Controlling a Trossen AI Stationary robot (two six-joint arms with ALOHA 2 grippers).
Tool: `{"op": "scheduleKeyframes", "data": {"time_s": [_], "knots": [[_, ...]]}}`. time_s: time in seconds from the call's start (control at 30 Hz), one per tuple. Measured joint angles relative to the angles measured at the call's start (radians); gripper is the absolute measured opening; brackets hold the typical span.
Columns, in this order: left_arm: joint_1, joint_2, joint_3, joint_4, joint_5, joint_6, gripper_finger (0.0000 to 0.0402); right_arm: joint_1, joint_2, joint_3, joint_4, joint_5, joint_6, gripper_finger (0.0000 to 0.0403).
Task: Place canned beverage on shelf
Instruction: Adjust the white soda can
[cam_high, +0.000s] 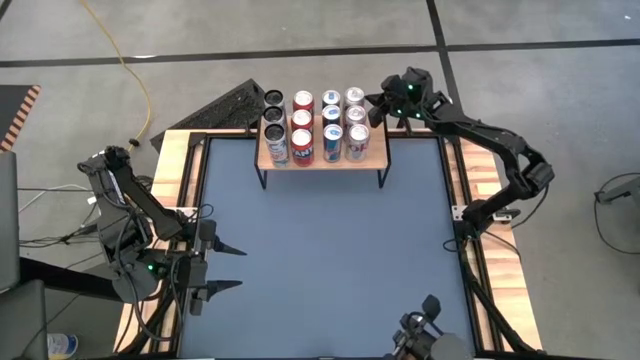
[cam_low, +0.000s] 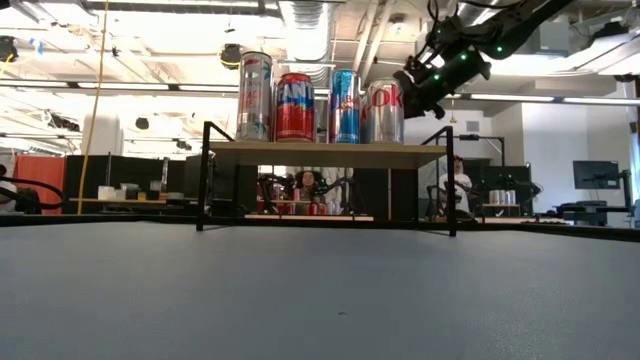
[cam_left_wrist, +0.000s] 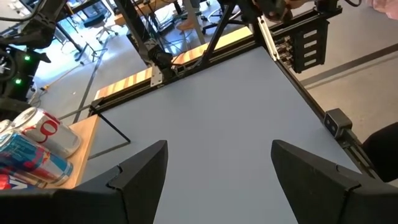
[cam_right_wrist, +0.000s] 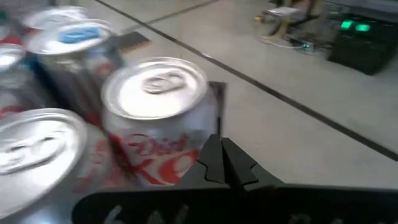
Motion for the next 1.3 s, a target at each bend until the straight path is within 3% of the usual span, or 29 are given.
{"op": "scheduleKeyframes", "data": {"time_s": [0.13,0.3,0.47,0.6,0.87,1.1,1.3], "knots": [[0.000,0.000,0.000,0.000,0.000,-0.007,0.0275,0.013,-0.035,0.000,-0.054,0.107,-0.016,0.0000],[0.000,0.000,0.000,0.000,0.001,-0.015,0.0275,0.045,-0.158,-0.001,-0.258,0.117,-0.011,0.0000],[0.000,0.000,0.000,0.000,0.002,-0.025,0.0275,0.152,-0.286,-0.036,-0.417,0.145,0.009,0.0000],[0.000,0.000,0.000,0.000,0.003,-0.015,0.0275,0.254,-0.334,-0.082,-0.386,0.193,0.050,0.0000],[0.000,0.000,0.000,0.001,0.019,-0.027,0.0275,0.375,-0.283,-0.094,-0.376,0.278,0.074,0.0000],[0.000,0.000,0.000,0.001,0.054,-0.028,0.0275,0.400,-0.231,-0.095,-0.379,0.352,0.081,0.0000],[0.000,0.000,0.000,0.001,0.054,-0.030,0.0275,0.395,-0.275,-0.095,-0.394,0.435,0.081,0.0000]]}}
